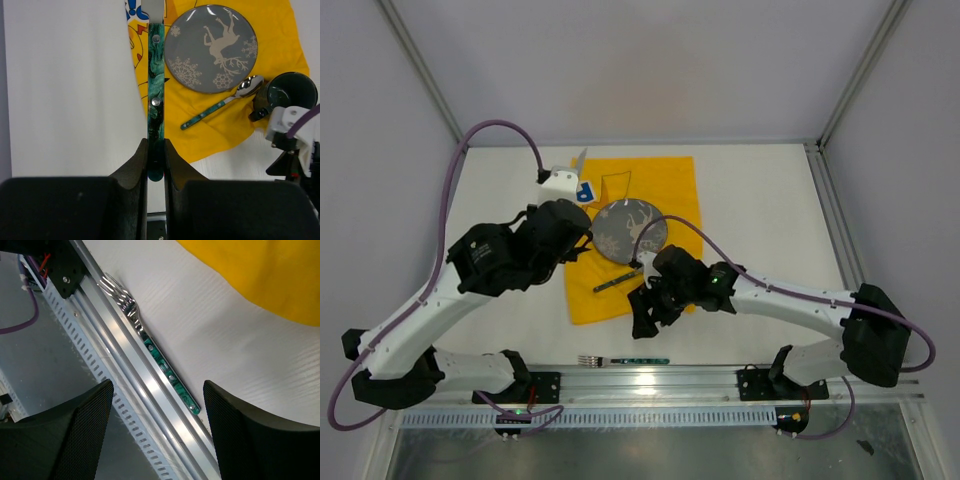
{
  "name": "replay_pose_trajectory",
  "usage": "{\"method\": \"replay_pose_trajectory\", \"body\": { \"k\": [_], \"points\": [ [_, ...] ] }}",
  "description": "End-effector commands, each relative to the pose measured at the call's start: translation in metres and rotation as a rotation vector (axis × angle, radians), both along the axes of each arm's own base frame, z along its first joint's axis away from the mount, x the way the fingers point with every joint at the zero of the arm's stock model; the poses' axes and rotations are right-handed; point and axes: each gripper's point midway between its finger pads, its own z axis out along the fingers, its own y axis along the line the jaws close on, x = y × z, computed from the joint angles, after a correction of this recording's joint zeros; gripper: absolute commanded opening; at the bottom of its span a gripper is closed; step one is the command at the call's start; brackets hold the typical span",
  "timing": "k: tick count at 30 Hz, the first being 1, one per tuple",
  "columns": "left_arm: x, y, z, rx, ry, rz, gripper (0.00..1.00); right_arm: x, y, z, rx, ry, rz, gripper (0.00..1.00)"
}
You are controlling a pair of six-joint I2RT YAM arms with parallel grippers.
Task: Set the dinner table for one person
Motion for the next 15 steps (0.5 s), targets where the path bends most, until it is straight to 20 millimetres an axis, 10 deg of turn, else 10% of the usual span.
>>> {"method": "replay_pose_trajectory", "body": {
  "k": [1,15],
  "points": [
    [0.009,-0.005,0.03,-0.097,-0.085,0.022,0.0,0.016,0.025,0.004,0.05,-0.078,0.051,0.77],
    [0.01,0.0,0.032,-0.188,-0.124,0.098,0.0,0.063,0.077,-0.002,0.091,-0.191,0.024,0.77]
  ]
}}
